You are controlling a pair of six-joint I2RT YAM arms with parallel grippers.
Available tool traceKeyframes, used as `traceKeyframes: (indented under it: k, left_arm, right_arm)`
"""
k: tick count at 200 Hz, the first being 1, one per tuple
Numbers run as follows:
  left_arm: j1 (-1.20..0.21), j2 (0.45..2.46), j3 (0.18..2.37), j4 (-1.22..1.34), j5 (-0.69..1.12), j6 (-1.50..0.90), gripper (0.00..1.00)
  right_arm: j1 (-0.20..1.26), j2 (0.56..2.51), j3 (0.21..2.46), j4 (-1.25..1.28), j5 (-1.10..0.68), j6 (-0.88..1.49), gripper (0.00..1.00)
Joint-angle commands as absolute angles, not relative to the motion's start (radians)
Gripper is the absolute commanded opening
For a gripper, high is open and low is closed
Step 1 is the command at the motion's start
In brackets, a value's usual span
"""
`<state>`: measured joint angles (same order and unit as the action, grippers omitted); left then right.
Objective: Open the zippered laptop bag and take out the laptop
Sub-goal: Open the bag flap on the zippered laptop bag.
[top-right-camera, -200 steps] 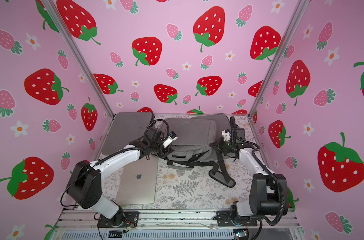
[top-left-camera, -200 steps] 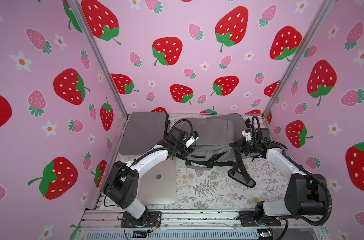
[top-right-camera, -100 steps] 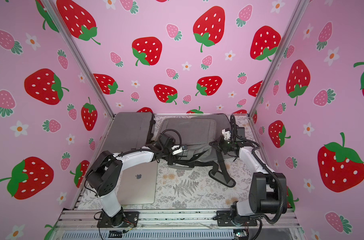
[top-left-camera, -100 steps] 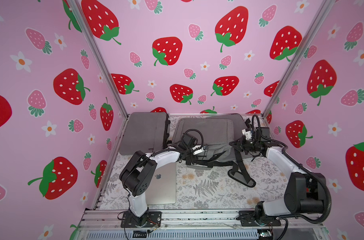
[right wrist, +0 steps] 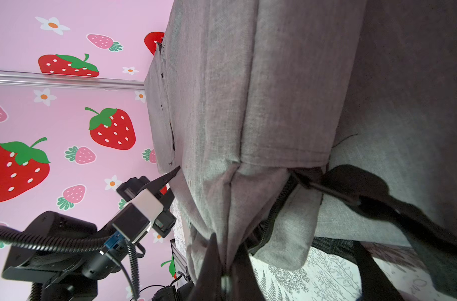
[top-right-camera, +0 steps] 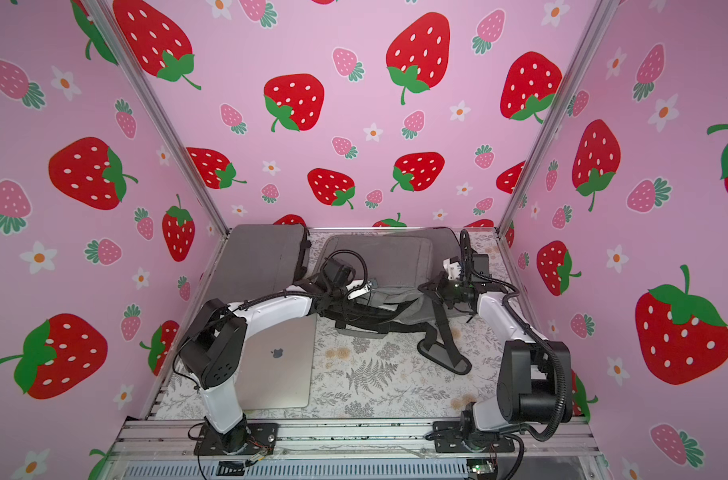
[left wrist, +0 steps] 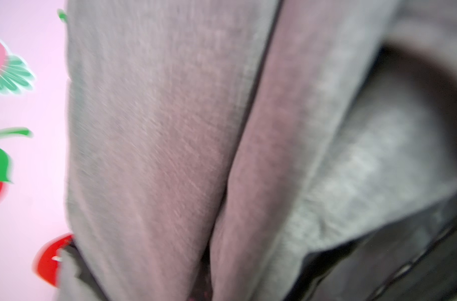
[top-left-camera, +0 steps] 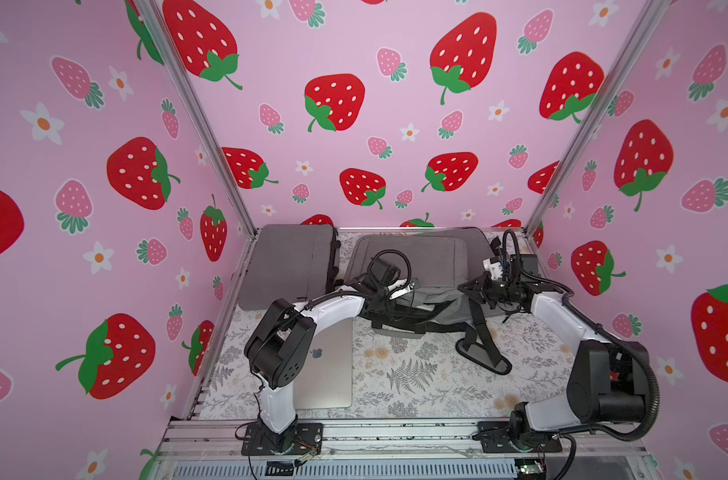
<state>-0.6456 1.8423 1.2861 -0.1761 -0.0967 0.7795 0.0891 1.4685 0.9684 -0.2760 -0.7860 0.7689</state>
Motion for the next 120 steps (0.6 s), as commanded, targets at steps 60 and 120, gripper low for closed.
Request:
traceKeyframes:
  k: [60, 120]
  left_arm:
    - [-0.612, 1.799, 1.607, -0.5, 0.051, 0.334, 0.0]
    - [-0.605, 1.931, 1.912, -0.745, 0.1, 0.023, 0.0]
  right_arm:
    - [0.108, 1.305, 0.912, -0.274, -0.598, 0.685, 0.6]
    - [0.226, 1.012, 0.701, -0.139, -0.382, 0.908, 0.76]
